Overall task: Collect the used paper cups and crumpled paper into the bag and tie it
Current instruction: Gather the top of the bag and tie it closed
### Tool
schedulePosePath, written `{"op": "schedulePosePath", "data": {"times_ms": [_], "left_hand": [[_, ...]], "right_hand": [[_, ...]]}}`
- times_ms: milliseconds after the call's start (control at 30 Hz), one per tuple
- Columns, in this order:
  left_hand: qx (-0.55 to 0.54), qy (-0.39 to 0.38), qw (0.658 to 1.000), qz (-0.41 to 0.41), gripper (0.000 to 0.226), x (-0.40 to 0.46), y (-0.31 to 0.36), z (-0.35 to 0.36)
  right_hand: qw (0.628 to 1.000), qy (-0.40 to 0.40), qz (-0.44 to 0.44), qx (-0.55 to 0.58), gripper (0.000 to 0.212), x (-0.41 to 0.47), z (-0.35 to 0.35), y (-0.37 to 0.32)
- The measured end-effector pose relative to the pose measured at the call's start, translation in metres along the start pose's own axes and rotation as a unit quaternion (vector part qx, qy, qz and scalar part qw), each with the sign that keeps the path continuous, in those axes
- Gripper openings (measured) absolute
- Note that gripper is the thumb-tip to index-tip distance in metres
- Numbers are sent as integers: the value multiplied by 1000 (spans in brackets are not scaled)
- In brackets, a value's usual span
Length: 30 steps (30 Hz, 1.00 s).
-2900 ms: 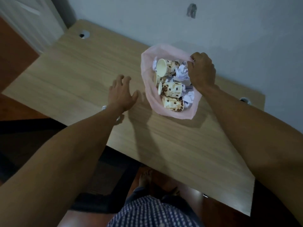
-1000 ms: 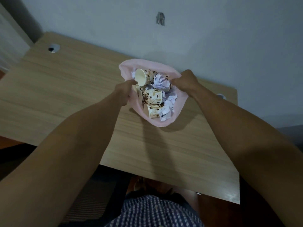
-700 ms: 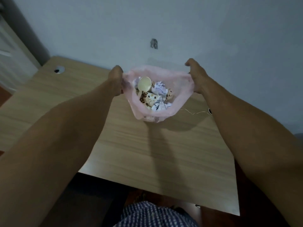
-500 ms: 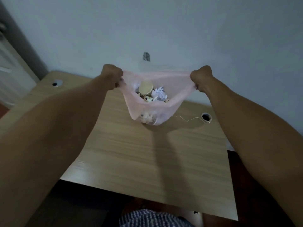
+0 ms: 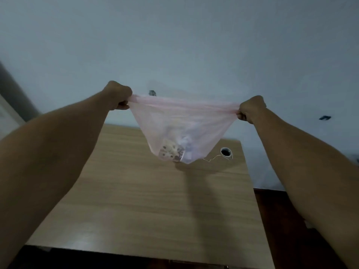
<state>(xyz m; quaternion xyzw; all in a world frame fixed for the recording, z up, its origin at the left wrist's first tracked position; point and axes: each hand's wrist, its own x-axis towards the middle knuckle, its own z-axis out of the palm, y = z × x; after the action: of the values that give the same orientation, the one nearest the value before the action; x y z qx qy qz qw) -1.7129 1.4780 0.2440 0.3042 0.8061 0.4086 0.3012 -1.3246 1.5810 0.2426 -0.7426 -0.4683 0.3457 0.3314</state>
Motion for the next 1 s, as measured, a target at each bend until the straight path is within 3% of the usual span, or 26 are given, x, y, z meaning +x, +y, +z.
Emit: {"op": "schedulePosePath", "data": {"times_ms": [67,167,267,367,433,533,600,767,833,1000], "left_hand": [[-8,5,1000,5,24,2,5,3],[-28,2,1000,-5,22,4,10,7],[-59,-41,997,-25,18,2,10,10],[-61,-76,994,-42,16,-5,12,12],[-23,-54,998,-33,18,-8,13,11],[41,-3,999,-5,13,-9,17,11],[26,4,1000,-4,7,-11,19,11],[-83,-51,994,-41,8,-14,14,10],[-125,-85,988,-37,18,-14,11,10],[-212,-74,974,-37,15,-10,0,11]], "right_hand": [[998,-25,29,40,21,2,-11,0],[987,-110,99,61,16,4,-25,2],[965,-203,143,82,22,2,-39,3],[952,-246,156,91,19,-1,-51,3],[962,-230,144,39,15,-1,-52,4],[987,-119,83,-74,18,0,-50,5],[992,-88,67,-63,24,3,-48,6],[979,-145,111,88,20,5,-50,15],[966,-178,113,147,24,6,-52,19],[956,-203,80,198,16,12,-54,27]]}}
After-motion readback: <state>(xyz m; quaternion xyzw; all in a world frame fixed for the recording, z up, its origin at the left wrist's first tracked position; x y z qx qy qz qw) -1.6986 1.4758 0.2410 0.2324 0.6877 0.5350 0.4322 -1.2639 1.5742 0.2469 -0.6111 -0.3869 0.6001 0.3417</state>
